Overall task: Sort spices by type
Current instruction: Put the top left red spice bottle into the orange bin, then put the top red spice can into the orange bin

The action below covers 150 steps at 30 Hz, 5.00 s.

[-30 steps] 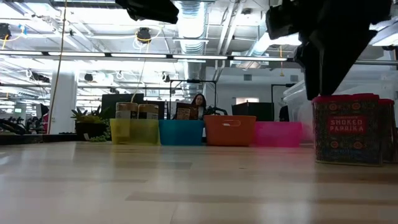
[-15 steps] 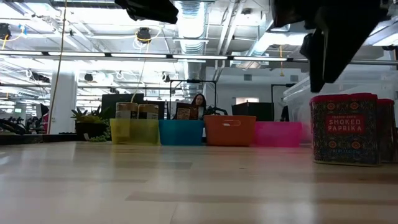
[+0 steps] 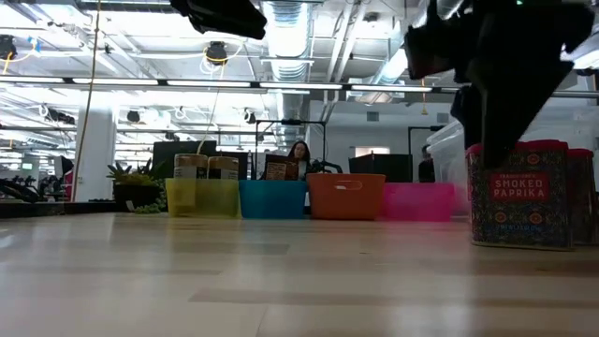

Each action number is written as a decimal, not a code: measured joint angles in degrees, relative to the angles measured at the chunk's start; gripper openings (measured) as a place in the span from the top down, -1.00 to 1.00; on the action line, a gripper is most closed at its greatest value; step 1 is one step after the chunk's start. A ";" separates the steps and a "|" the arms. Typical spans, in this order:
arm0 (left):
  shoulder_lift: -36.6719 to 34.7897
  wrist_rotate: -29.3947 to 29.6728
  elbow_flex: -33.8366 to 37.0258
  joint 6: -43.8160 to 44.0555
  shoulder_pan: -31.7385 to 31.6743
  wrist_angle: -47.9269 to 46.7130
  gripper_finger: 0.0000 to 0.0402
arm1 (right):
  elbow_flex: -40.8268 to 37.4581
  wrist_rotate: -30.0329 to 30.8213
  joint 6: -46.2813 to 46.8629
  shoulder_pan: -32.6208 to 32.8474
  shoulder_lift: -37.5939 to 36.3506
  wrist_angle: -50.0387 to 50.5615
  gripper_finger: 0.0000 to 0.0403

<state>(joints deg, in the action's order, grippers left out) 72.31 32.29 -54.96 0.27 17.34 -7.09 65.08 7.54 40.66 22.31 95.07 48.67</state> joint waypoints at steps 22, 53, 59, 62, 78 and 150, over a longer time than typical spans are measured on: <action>0.00 1.09 0.00 1.50 -0.04 -2.58 0.14 | -0.92 -0.22 -0.74 3.63 -0.02 -4.96 -0.18; -11.00 3.66 12.39 -9.88 -4.98 3.15 0.14 | 26.40 3.67 -45.73 -26.31 -0.02 -3.55 -0.18; -12.13 3.67 14.40 -9.16 -5.22 3.03 0.14 | 26.47 4.75 -54.68 -37.36 1.63 -5.91 -0.18; -12.11 3.71 16.74 -11.01 -6.13 6.47 0.14 | 27.49 3.99 -59.39 -42.21 5.05 -4.79 -0.18; -12.11 4.06 17.68 -14.91 -10.36 7.23 0.14 | 53.48 -1.43 -73.53 -53.05 30.32 12.98 -0.18; -12.11 4.07 17.62 -11.80 -7.65 6.99 0.14 | 3.98 -1.23 -4.04 -4.11 -1.03 19.63 -0.87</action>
<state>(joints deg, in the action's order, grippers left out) 60.20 36.36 -37.34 -11.53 9.69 -0.10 69.06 6.31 36.62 18.20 94.04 68.31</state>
